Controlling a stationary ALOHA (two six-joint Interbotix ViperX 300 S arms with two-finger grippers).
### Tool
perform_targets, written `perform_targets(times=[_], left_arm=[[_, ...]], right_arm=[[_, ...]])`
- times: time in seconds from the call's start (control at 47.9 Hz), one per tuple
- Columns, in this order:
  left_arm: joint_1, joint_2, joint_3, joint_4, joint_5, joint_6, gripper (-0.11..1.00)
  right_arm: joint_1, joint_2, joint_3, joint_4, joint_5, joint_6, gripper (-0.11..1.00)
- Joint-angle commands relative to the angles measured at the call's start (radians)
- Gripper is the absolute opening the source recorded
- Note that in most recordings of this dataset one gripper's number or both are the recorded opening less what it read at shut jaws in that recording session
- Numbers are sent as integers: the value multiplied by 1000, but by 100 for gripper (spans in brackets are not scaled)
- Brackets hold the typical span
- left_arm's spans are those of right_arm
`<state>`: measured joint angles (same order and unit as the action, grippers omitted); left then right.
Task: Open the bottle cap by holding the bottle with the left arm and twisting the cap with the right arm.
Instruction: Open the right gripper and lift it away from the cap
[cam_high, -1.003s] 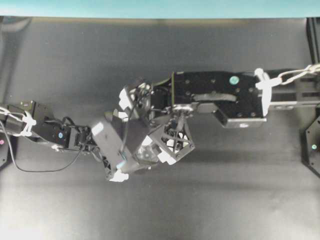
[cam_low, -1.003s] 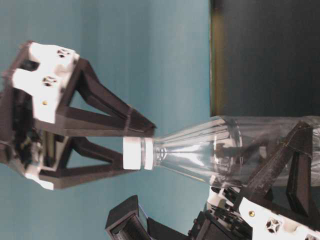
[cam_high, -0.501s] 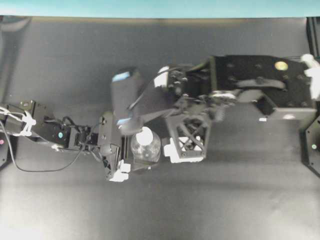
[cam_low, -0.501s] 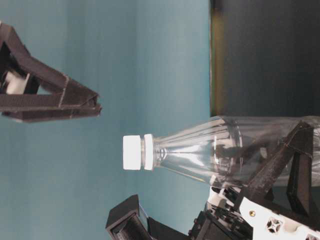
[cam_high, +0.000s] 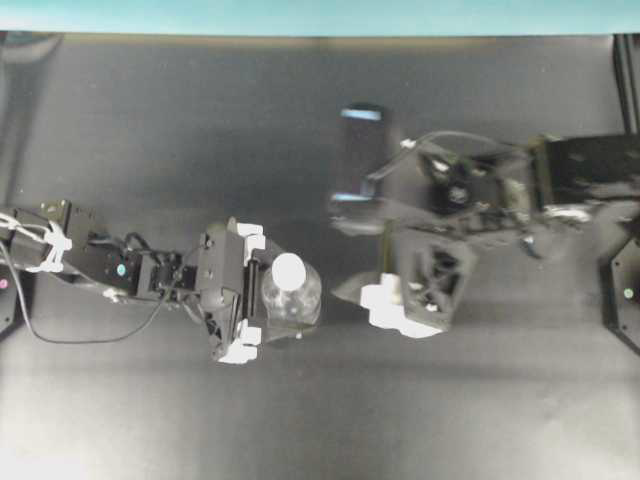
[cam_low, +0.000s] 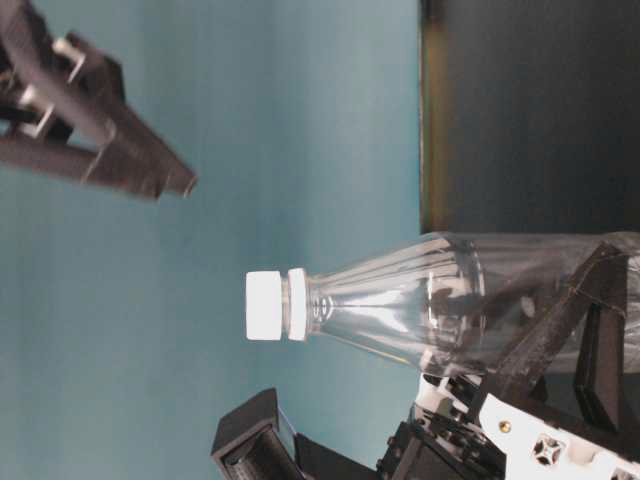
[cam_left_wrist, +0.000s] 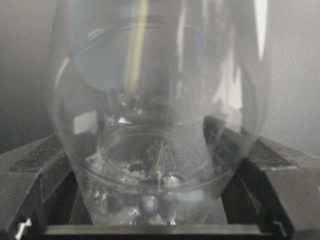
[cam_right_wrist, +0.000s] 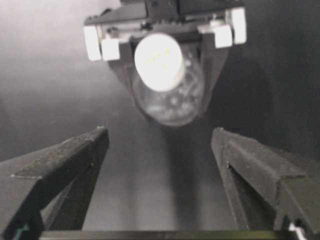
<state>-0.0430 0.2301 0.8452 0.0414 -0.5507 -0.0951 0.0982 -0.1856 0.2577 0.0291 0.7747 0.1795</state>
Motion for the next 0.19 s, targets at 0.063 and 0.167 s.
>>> perform_targets(times=[0.063, 0.167], left_arm=[[-9, 14, 8, 5, 40, -12, 81], [-9, 14, 8, 5, 40, -14, 81]], right_arm=[[28, -78, 64, 0, -77, 6, 78], [34, -118, 114, -2, -152, 2, 78]])
